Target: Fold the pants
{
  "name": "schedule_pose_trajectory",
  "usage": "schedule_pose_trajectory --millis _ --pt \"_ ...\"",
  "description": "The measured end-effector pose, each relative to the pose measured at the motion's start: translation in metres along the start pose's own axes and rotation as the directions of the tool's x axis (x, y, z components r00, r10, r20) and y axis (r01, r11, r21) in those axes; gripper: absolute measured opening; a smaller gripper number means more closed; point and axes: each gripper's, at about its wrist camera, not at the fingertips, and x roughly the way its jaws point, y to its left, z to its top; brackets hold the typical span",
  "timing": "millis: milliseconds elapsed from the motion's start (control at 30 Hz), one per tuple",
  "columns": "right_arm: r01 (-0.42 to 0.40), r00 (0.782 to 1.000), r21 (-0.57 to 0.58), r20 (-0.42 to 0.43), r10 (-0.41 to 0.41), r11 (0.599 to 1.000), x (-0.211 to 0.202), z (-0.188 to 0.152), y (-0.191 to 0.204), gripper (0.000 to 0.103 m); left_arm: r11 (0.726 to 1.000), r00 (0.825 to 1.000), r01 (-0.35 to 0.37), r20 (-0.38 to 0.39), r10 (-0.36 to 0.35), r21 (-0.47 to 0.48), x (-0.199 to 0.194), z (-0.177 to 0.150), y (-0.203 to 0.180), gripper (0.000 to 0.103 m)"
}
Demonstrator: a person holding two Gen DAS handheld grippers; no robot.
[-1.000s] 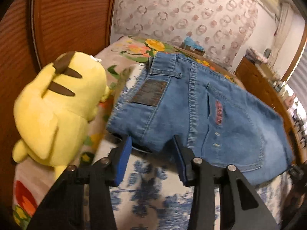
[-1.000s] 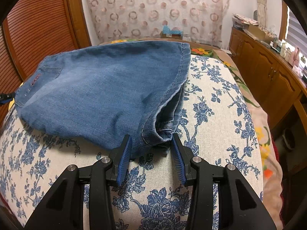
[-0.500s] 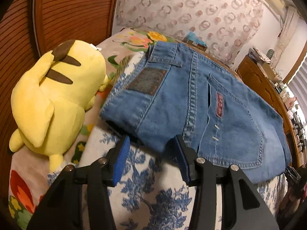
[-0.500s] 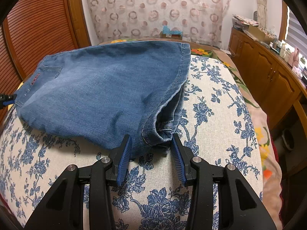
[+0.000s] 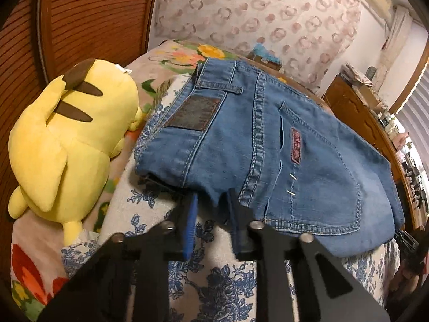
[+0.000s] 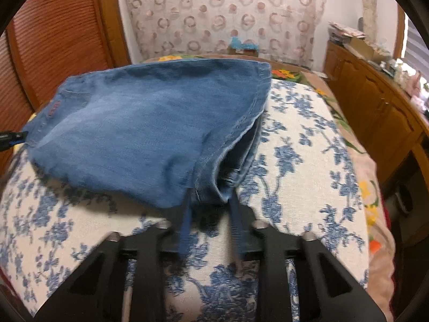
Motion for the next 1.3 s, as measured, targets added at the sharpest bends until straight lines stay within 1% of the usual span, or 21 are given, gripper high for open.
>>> schedule_pose_trajectory --millis 67,233,433,467,567,700,833,1000,1133,1200,1233,1300 --pt "0.002 1.0 -0.001 0.006 -0.002 1.0 -0.003 0.002 -0.002 0.015 1.0 1.0 0.013 0.011 -0.013 0.001 -0.005 0.001 0.002 0.0" --pt "0.023 0.996 -0.005 0.082 -0.022 1.0 -0.022 0.011 -0.004 0.013 0.999 0.998 0.033 0.061 -0.034 0.027 -0.026 0.006 -0.001 0.0" --pt "0.049 0.985 -0.022 0.167 -0.045 0.999 -0.055 0.03 -0.005 0.012 0.997 0.99 0.034 0.137 -0.043 0.069 -0.053 0.014 -0.014 0.0" --pt "0.052 0.983 -0.025 0.175 -0.046 0.998 -0.059 0.034 -0.003 0.012 0.996 0.988 0.034 0.145 -0.046 0.083 -0.058 0.015 -0.017 0.0" --pt "0.069 0.977 -0.031 0.204 -0.061 0.997 -0.07 0.043 0.0 0.011 0.985 0.986 0.019 0.162 -0.048 0.173 -0.072 0.011 -0.034 0.0" --pt "0.076 0.97 -0.025 0.235 -0.068 0.997 -0.089 0.046 -0.005 0.011 0.977 0.979 0.055 0.183 -0.094 0.207 -0.097 -0.001 -0.043 0.0" --pt "0.073 0.962 -0.018 0.264 -0.066 0.997 -0.114 0.033 -0.014 0.011 0.966 0.971 0.089 0.194 -0.138 0.242 -0.123 -0.019 -0.047 0.0" --pt "0.051 0.968 -0.041 0.248 -0.039 0.998 -0.143 -0.002 -0.02 0.011 0.951 0.969 0.122 0.174 -0.177 0.285 -0.145 -0.059 -0.05 0.0" --pt "0.049 0.966 -0.044 0.256 -0.036 0.998 -0.164 -0.033 -0.016 0.011 0.943 0.971 0.121 0.159 -0.177 0.31 -0.16 -0.095 -0.052 0.0" --pt "0.028 0.971 -0.032 0.24 -0.02 0.999 -0.17 -0.045 -0.017 0.011 0.942 0.972 0.137 0.141 -0.187 0.306 -0.164 -0.107 -0.051 0.0" --pt "0.013 0.972 -0.019 0.236 -0.008 1.0 -0.172 -0.05 -0.02 0.011 0.943 0.974 0.136 0.134 -0.184 0.304 -0.165 -0.112 -0.051 0.0" --pt "0.01 0.974 -0.021 0.225 -0.005 1.0 -0.175 -0.059 -0.019 0.011 0.942 0.976 0.128 0.128 -0.175 0.309 -0.164 -0.121 -0.05 0.0"
